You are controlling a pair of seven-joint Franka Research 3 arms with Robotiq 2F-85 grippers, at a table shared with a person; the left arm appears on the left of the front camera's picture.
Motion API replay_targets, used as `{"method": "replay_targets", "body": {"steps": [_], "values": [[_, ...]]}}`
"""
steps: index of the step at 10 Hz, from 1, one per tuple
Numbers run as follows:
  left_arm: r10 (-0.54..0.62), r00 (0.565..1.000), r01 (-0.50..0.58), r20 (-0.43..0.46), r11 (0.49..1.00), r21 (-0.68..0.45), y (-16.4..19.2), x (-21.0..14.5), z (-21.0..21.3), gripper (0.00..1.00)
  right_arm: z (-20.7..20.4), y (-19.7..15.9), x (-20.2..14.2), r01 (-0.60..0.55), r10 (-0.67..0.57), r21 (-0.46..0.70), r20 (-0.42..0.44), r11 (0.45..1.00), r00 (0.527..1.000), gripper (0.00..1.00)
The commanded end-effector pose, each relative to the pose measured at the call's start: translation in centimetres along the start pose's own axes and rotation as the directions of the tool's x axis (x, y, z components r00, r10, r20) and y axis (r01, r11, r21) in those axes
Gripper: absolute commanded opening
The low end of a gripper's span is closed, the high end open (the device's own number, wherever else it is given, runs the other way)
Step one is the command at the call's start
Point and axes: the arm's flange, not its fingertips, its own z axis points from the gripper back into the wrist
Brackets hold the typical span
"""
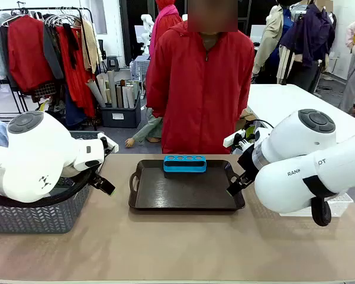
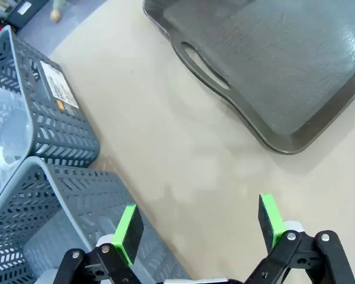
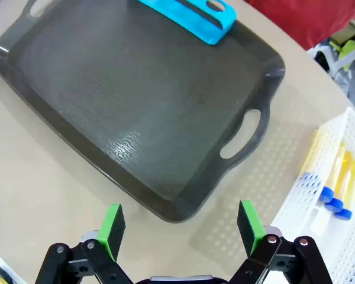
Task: Prepare the laboratory tools.
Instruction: Pick up one Small flask and place it on the Handle tray.
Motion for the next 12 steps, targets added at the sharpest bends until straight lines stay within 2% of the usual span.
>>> {"method": "replay_targets", "body": {"steps": [1, 12], "values": [[0.000, 1.000, 0.000, 0.000, 1.000, 0.000, 0.00, 0.00, 0.01, 1.00, 0.00, 0.00, 0.00, 0.000, 0.000, 0.000, 0.000, 1.000, 1.000, 1.00], [0.000, 1.000, 0.000, 0.000, 1.000, 0.000, 0.00, 0.00, 0.01, 1.00, 0.00, 0.00, 0.00, 0.000, 0.000, 0.000, 0.000, 1.000, 1.000, 1.00]]}}
